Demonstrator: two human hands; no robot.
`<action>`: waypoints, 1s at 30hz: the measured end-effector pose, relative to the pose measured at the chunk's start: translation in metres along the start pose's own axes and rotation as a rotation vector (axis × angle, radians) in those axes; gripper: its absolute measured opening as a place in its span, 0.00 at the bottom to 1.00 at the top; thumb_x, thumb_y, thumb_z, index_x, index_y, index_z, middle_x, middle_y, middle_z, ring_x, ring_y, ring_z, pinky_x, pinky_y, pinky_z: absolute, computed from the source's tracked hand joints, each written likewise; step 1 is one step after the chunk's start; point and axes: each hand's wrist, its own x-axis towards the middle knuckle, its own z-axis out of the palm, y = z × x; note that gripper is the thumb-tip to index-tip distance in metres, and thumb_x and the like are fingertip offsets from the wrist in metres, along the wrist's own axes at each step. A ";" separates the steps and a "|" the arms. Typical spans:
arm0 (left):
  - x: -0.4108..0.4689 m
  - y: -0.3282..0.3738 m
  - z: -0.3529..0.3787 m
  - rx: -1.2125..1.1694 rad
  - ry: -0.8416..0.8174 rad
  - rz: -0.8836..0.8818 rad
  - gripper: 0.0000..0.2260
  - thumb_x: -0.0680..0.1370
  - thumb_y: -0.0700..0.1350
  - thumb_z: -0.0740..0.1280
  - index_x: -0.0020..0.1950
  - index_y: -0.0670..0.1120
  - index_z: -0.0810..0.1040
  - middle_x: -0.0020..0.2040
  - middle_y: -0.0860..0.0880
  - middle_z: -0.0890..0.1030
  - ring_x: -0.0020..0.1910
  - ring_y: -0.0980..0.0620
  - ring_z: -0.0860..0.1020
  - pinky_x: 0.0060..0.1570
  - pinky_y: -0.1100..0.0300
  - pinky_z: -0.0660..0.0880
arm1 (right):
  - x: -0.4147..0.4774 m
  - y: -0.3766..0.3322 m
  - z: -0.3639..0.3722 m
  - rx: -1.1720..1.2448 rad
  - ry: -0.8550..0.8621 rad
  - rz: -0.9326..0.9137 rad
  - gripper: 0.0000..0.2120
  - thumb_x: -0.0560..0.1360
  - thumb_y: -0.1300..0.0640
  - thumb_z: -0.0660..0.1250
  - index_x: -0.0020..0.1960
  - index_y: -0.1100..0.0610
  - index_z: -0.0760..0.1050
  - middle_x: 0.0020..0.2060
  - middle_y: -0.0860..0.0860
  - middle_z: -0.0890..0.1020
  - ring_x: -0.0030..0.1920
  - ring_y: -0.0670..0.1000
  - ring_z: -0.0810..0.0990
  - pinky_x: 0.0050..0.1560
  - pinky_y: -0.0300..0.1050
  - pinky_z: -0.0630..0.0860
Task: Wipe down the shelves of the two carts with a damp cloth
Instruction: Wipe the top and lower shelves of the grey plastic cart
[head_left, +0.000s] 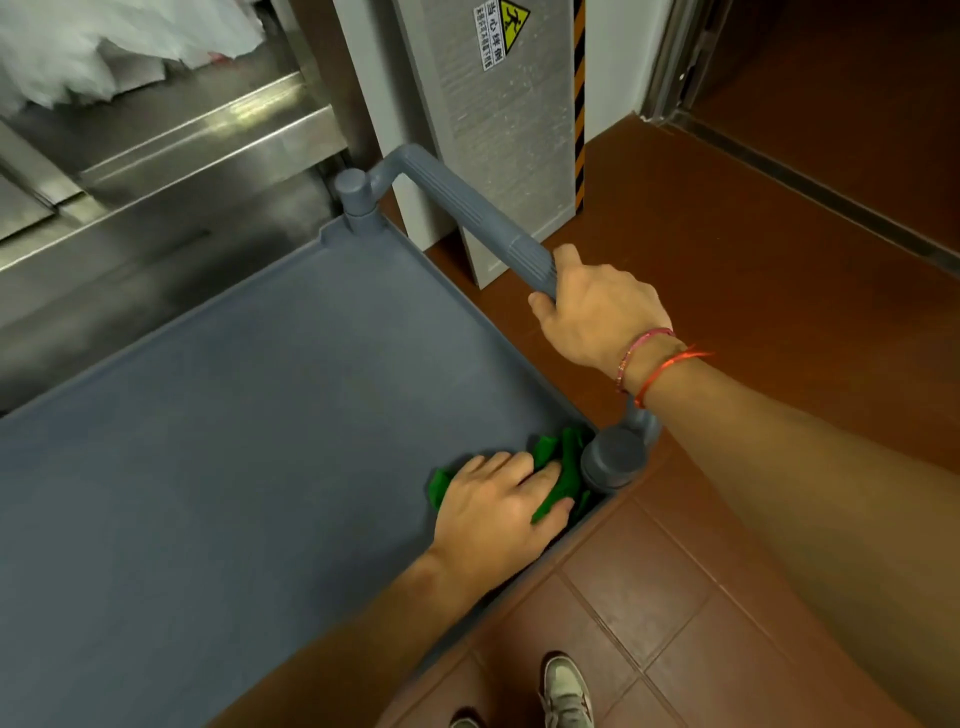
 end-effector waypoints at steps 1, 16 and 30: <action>0.000 -0.001 0.001 0.014 0.001 0.003 0.13 0.75 0.54 0.68 0.51 0.47 0.86 0.38 0.50 0.80 0.37 0.49 0.78 0.36 0.56 0.72 | 0.000 0.000 0.000 0.001 0.001 -0.001 0.15 0.82 0.45 0.58 0.59 0.56 0.65 0.39 0.53 0.74 0.36 0.57 0.72 0.36 0.49 0.67; 0.114 -0.170 -0.011 0.154 -0.025 -0.390 0.17 0.81 0.53 0.64 0.64 0.45 0.79 0.50 0.38 0.80 0.47 0.34 0.79 0.45 0.46 0.75 | 0.001 -0.001 0.008 -0.108 0.034 0.020 0.18 0.82 0.42 0.57 0.63 0.54 0.64 0.35 0.49 0.74 0.31 0.52 0.75 0.31 0.48 0.75; 0.094 -0.178 -0.021 0.069 -0.096 -0.238 0.20 0.75 0.57 0.61 0.52 0.47 0.86 0.36 0.46 0.81 0.36 0.42 0.81 0.39 0.54 0.76 | 0.001 -0.005 0.005 -0.127 0.028 0.027 0.19 0.81 0.40 0.56 0.64 0.52 0.62 0.35 0.48 0.74 0.30 0.52 0.77 0.33 0.52 0.81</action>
